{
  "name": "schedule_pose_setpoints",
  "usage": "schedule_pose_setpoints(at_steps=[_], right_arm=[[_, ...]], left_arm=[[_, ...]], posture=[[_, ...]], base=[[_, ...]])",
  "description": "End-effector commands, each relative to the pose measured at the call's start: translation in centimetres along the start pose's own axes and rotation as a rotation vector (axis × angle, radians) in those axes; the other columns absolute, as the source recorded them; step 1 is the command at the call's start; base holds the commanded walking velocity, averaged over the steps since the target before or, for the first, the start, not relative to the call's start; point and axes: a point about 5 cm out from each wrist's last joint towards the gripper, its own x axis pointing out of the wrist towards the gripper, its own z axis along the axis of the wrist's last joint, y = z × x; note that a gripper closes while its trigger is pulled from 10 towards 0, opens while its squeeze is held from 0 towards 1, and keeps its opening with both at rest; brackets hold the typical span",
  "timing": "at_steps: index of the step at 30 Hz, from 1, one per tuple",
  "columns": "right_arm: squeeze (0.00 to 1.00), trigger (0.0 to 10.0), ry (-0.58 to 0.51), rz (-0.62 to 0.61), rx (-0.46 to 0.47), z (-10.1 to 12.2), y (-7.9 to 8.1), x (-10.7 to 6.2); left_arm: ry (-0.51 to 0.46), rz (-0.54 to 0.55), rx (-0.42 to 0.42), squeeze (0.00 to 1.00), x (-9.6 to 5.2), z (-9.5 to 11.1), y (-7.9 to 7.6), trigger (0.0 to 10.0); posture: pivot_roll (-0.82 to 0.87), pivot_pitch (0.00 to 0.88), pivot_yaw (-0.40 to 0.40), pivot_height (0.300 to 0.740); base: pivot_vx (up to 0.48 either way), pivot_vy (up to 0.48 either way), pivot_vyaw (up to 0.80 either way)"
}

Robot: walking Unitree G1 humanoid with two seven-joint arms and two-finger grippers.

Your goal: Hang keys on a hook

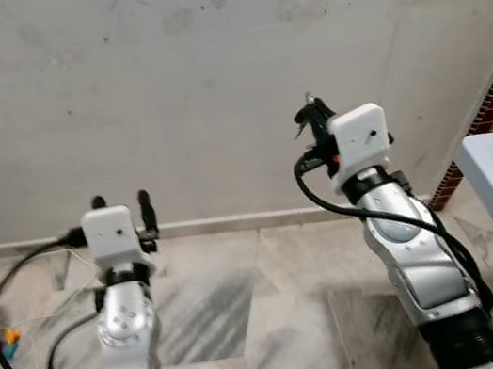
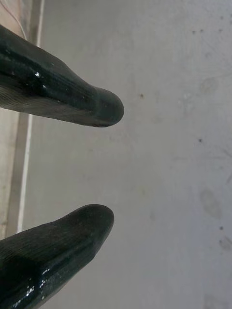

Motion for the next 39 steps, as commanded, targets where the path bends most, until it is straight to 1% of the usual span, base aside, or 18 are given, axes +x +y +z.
schedule_pose_setpoints(at_steps=[1,8,21,29,33,35,37,38,39], right_arm=[[0.00,10.0,-0.030,0.017,0.005,0.6,0.3,0.3],[0.00,10.0,-0.030,-0.015,-0.008,0.6,-0.6,0.7],[0.00,10.0,-0.025,-0.019,-0.004,0.4,-0.6,0.6],[0.00,10.0,-0.014,-0.034,0.002,0.2,-1.0,0.7],[0.00,10.0,-0.011,-0.035,0.010,0.2,-0.9,0.7],[0.00,10.0,-0.011,-0.035,0.006,0.2,-0.8,0.6],[0.00,10.0,-0.012,-0.036,0.009,0.2,-0.8,0.6],[0.00,10.0,-0.011,-0.036,0.009,0.2,-0.8,0.6],[0.00,10.0,-0.012,-0.035,0.004,0.1,-0.8,0.6]], left_arm=[[0.008,0.019,0.021,0.00,0.1,-0.1,0.9,10.0],[0.010,0.021,0.022,0.00,0.3,-0.2,0.9,10.0],[0.018,0.019,0.019,0.00,0.3,-0.3,0.8,10.0],[0.015,0.006,0.018,0.00,0.7,-0.4,0.6,10.0],[-0.007,-0.020,0.033,0.00,0.8,-0.1,0.3,10.0],[-0.019,-0.058,0.029,0.00,0.7,0.2,-0.2,10.0],[-0.025,-0.059,0.043,0.00,0.7,0.3,-0.2,10.0],[-0.024,-0.061,0.032,0.00,0.7,0.3,-0.3,10.0],[-0.020,-0.070,0.004,0.00,0.7,0.4,-0.4,10.0]], posture=[[0.07,0.101,-0.019,0.740],[0.06,0.096,-0.017,0.740],[0.06,0.096,-0.018,0.740],[0.05,0.082,-0.011,0.740],[0.05,0.082,-0.010,0.740],[0.05,0.082,-0.010,0.740],[0.05,0.082,-0.011,0.740],[0.05,0.083,-0.011,0.740],[0.05,0.083,-0.011,0.740]], base=[[0.000,0.349,0.00],[0.000,0.480,0.00],[0.000,0.480,0.00],[0.000,0.464,0.00],[0.000,0.000,-0.62],[0.000,0.000,-0.66],[0.000,0.000,-0.50],[0.000,0.000,-0.40],[0.000,0.000,0.00]])
